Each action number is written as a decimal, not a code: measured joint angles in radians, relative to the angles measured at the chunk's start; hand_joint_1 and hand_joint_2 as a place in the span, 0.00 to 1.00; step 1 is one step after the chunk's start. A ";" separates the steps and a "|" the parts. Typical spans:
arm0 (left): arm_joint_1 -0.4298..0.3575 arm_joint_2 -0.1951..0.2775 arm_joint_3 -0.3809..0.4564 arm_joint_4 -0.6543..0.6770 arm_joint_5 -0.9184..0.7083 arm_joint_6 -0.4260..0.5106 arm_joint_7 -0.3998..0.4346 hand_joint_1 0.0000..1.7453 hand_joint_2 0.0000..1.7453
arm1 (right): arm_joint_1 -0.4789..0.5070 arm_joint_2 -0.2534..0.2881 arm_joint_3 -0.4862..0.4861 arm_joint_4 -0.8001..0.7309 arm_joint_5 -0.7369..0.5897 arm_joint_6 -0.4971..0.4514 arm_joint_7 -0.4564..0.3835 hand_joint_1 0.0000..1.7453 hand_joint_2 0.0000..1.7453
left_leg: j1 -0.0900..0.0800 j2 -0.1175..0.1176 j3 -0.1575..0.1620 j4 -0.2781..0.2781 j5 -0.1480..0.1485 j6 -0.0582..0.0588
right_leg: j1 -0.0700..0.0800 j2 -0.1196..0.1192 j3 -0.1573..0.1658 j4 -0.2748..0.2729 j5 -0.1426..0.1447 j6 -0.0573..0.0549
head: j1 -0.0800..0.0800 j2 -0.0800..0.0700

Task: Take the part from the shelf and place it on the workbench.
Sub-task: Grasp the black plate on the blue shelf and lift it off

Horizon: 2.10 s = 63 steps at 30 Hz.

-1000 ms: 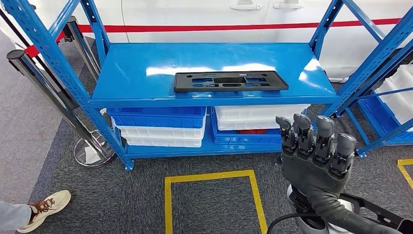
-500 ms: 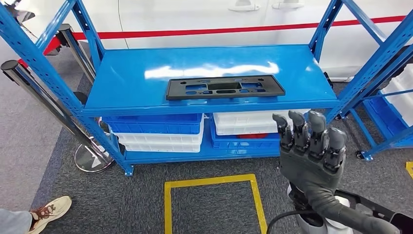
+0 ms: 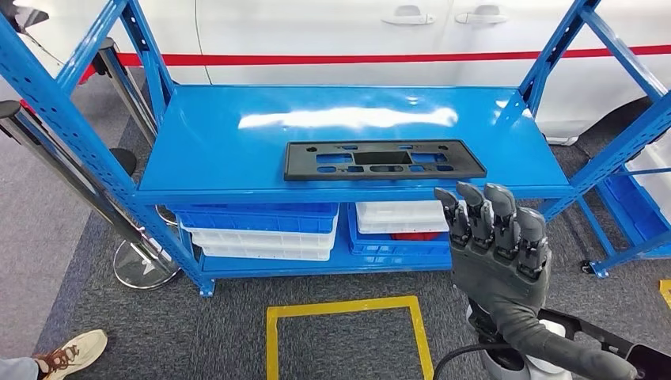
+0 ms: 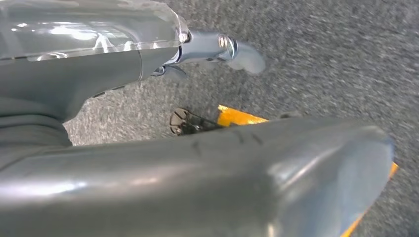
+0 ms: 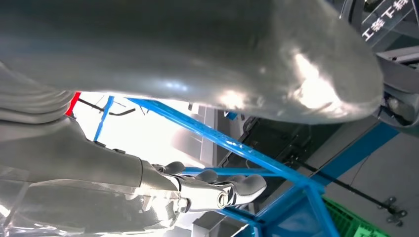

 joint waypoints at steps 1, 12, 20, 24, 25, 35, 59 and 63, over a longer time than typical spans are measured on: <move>0.000 0.000 0.000 0.000 0.000 0.000 0.000 0.00 0.00 | 0.003 0.000 0.000 0.000 0.000 0.000 0.000 0.00 0.00 | 0.000 -0.001 0.008 -0.002 -0.006 0.000 | -0.001 0.000 -0.048 0.065 -0.023 0.004 | 0.000 0.000; -0.003 -0.005 0.002 0.003 -0.008 0.001 -0.003 0.00 0.00 | 0.026 -0.001 -0.002 0.014 0.004 0.011 0.000 0.00 0.00 | -0.013 -0.002 0.119 -0.016 -0.072 -0.030 | 0.022 0.000 -0.048 -0.171 0.175 -0.076 | -0.004 0.000; -0.003 -0.004 0.006 0.003 -0.024 0.028 0.004 0.00 0.00 | 0.022 -0.018 0.057 0.186 0.048 -0.090 0.095 0.00 1.00 | -0.007 0.000 -0.055 0.179 -0.092 -0.052 | 0.011 0.002 0.016 -0.185 0.135 -0.069 | -0.007 0.000; -0.004 -0.004 0.007 0.004 -0.040 0.038 0.013 0.00 0.00 | -0.018 -0.025 0.153 0.345 0.065 -0.146 0.145 0.00 1.00 | -0.009 0.004 -0.022 0.012 0.009 -0.039 | 0.011 0.004 0.021 -0.162 0.107 -0.049 | -0.007 0.000; -0.005 -0.004 0.007 0.004 -0.044 0.039 0.014 0.00 0.00 | -0.029 -0.025 0.179 0.381 0.071 -0.158 0.153 0.00 1.00 | -0.011 0.005 -0.027 0.009 0.007 -0.031 | 0.012 0.003 0.018 -0.159 0.105 -0.046 | -0.007 0.000; -0.002 -0.014 0.007 0.004 -0.072 0.043 0.010 0.00 0.00 | -0.100 -0.019 0.354 0.642 0.349 -0.432 0.136 0.00 1.00 | -0.002 0.002 -0.013 -0.002 0.013 -0.004 | -0.008 0.000 -0.127 0.078 0.041 -0.009 | -0.002 0.000; -0.003 -0.024 0.015 0.004 -0.167 0.039 0.007 0.00 0.00 | -0.407 0.204 0.590 1.249 1.320 -1.119 0.488 0.00 1.00 | -0.003 0.001 -0.009 -0.001 0.013 -0.011 | 0.013 0.003 -0.037 -0.114 0.108 -0.028 | -0.001 0.000; -0.005 -0.023 0.016 0.004 -0.180 0.042 0.016 0.00 0.00 | -0.456 0.228 0.591 1.378 1.389 -1.136 0.583 0.00 1.00 | -0.001 0.002 -0.013 -0.003 0.016 -0.005 | 0.000 0.001 -0.144 0.109 0.005 -0.006 | 0.003 0.000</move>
